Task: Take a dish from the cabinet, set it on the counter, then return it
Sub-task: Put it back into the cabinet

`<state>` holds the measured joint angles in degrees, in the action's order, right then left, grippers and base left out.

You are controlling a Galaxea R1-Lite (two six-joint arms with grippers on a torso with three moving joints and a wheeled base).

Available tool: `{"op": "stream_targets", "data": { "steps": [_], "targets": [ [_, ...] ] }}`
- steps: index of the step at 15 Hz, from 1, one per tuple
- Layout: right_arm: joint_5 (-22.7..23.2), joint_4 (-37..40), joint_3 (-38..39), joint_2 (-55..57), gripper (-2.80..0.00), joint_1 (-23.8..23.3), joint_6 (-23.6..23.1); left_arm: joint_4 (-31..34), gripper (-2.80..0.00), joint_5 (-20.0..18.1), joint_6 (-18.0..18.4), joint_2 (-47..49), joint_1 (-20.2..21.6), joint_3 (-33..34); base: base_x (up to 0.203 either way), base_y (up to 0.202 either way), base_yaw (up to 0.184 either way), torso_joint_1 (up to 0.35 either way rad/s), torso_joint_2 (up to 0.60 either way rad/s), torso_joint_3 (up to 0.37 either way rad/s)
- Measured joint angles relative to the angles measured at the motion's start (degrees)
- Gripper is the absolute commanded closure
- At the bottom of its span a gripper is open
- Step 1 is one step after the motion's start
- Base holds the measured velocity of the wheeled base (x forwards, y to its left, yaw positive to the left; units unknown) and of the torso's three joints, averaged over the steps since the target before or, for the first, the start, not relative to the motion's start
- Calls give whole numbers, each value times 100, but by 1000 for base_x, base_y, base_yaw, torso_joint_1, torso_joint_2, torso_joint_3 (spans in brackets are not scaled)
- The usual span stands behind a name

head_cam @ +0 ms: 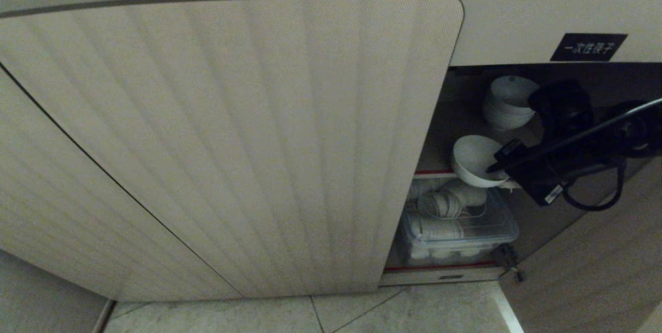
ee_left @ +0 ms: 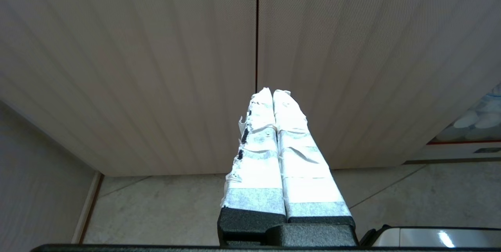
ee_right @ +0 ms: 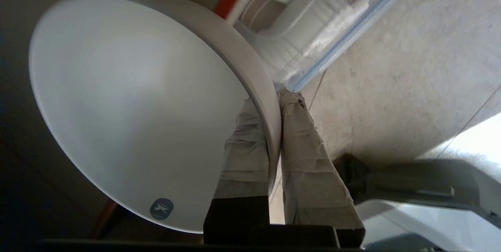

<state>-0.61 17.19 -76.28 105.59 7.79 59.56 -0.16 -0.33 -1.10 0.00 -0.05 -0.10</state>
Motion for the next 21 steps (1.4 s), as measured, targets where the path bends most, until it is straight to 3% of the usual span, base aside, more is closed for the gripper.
{"op": "stream_targets", "data": {
  "steps": [6,9,21],
  "targets": [
    [-71,-27,-172,202,0,1,48,0,0,-2,0,0,-2,0,0,0,0,0,0,0],
    [-71,-11,-400,303,0,1,297,0,0,0,0,0,-2,0,0,0,0,0,0,0],
    [-70,34,-1015,693,0,1,361,0,0,-1,-2,0,-2,0,0,0,0,0,0,0]
  ]
}}
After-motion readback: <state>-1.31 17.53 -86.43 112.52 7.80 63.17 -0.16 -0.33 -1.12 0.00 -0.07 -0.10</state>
